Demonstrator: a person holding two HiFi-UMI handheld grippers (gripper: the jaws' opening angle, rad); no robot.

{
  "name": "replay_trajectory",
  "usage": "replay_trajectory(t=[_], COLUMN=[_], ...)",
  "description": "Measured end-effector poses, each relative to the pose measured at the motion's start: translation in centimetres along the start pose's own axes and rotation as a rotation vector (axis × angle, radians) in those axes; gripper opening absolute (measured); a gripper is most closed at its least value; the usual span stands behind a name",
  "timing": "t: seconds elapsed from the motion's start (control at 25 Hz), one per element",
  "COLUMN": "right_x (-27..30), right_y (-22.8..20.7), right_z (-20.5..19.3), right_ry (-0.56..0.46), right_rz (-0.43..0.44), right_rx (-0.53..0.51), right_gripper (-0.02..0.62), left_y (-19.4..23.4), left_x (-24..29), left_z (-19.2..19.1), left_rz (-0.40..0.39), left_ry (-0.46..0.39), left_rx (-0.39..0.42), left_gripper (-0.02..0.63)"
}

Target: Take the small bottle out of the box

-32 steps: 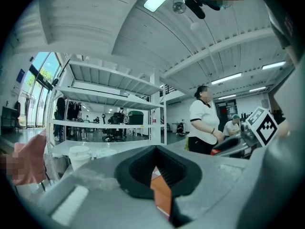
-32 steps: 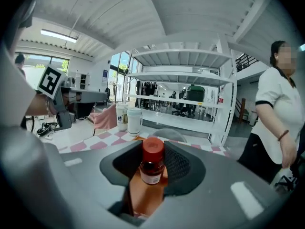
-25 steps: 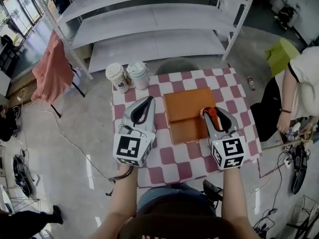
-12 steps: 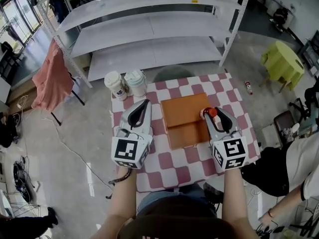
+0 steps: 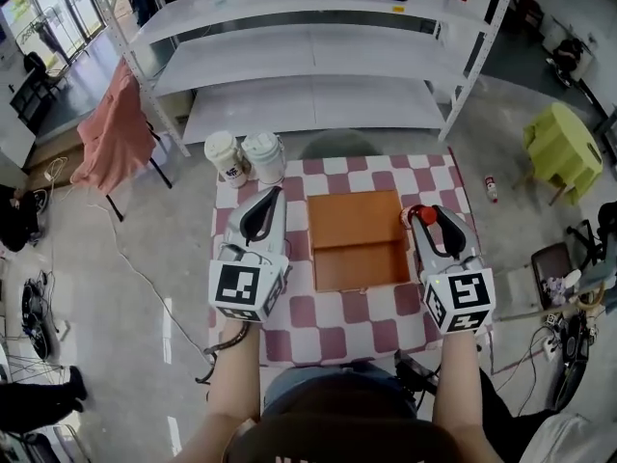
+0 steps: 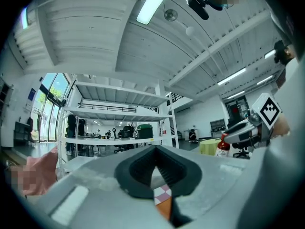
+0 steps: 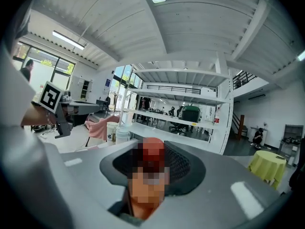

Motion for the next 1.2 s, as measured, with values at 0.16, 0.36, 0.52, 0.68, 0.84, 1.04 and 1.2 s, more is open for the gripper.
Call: replay_trajectory(t=[0.16,0.36,0.52,0.68,0.84,1.04,1.2], right_x=[-0.2,-0.7,-1.3,-1.8,-2.2,-2.7,-3.4], right_y=[-1.6,-3.5,-4.5,-5.1,-5.5,-5.6,-5.7], right_z=[1.2,2.7,4.0,5.3,6.3,6.6,6.6], right_ry=[-0.037,-0.091,-0.129,-0.159,-0.184,-0.197,-0.198], right_rz=[0.001,-0.006,-0.007,-0.010,-0.019,-0.027,-0.032], right_rx=[-0.023,-0.027,-0.043,-0.055,-0.060,-0.064,-0.065], right_gripper=[0.140,0.140,0.140,0.138,0.137,0.137,0.137], left_y=[-0.7,-1.5,-1.9,-2.4,-3.0,-3.2,-3.6], left_x=[-0.1,-0.3,-0.6,-0.6,-0.6,-0.6,-0.7], left_z=[1.1,2.4,3.3,4.5,6.3,6.7,6.5], left_rz=[0.039,0.085,0.117,0.139,0.131,0.135,0.123], left_ry=[-0.017,-0.033,-0.051,-0.054,-0.092,-0.101,-0.105], left_rx=[0.024,0.053,0.065,0.081,0.107,0.120,0.122], left_gripper=[-0.012,-0.012,-0.012,-0.012,-0.012,-0.012,-0.012])
Point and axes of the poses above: the fingertips, and each gripper's own axes: x forward along the fingers, y to its left, z out of its top, the point moved 7 cm from there along -x, backward along the fingers, and after that the axes turned 5 degrees about -x, right-handed, at the moved point
